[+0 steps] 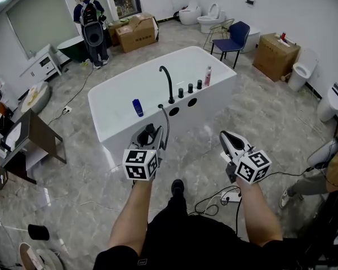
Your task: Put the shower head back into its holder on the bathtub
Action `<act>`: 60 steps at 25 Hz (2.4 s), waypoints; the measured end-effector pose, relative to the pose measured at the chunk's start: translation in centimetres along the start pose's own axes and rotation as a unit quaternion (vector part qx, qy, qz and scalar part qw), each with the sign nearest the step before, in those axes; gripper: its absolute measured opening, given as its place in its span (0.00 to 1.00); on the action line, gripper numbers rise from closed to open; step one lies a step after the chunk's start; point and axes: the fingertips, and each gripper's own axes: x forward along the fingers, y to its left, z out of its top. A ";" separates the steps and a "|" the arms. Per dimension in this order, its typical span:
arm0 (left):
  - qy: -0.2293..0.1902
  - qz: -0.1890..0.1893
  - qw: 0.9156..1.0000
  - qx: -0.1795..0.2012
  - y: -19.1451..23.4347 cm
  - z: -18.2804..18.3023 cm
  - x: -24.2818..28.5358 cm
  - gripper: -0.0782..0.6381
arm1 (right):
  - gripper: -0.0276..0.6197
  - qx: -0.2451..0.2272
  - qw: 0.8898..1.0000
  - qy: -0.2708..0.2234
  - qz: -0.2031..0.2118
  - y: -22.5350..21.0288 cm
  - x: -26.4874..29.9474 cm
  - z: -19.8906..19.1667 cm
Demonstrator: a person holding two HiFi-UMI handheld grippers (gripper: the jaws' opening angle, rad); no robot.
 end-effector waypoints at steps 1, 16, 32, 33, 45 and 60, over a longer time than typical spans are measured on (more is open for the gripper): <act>-0.001 -0.001 1.000 -0.001 0.0 0.1 0.4 0.31 | 0.07 0.000 1.000 0.000 -0.001 -0.3 0.1 0.1; -0.008 -0.024 1.000 -0.016 2.4 0.3 9.0 0.30 | 0.07 0.042 0.999 0.017 -0.026 -7.0 5.7 -1.0; -0.021 -0.012 0.999 -0.025 12.8 2.6 17.5 0.30 | 0.07 0.049 0.998 0.050 0.005 -9.8 21.1 -0.3; -0.022 -0.014 0.999 -0.022 13.2 3.0 17.9 0.30 | 0.07 0.049 0.998 0.049 0.007 -9.7 21.8 -0.2; -0.021 -0.015 0.999 -0.026 15.4 3.5 20.0 0.30 | 0.07 0.054 0.997 0.059 0.018 -10.8 25.7 0.2; 0.025 0.088 0.996 -0.025 17.4 1.8 26.8 0.30 | 0.07 0.099 0.984 0.092 0.113 -19.1 34.0 -1.2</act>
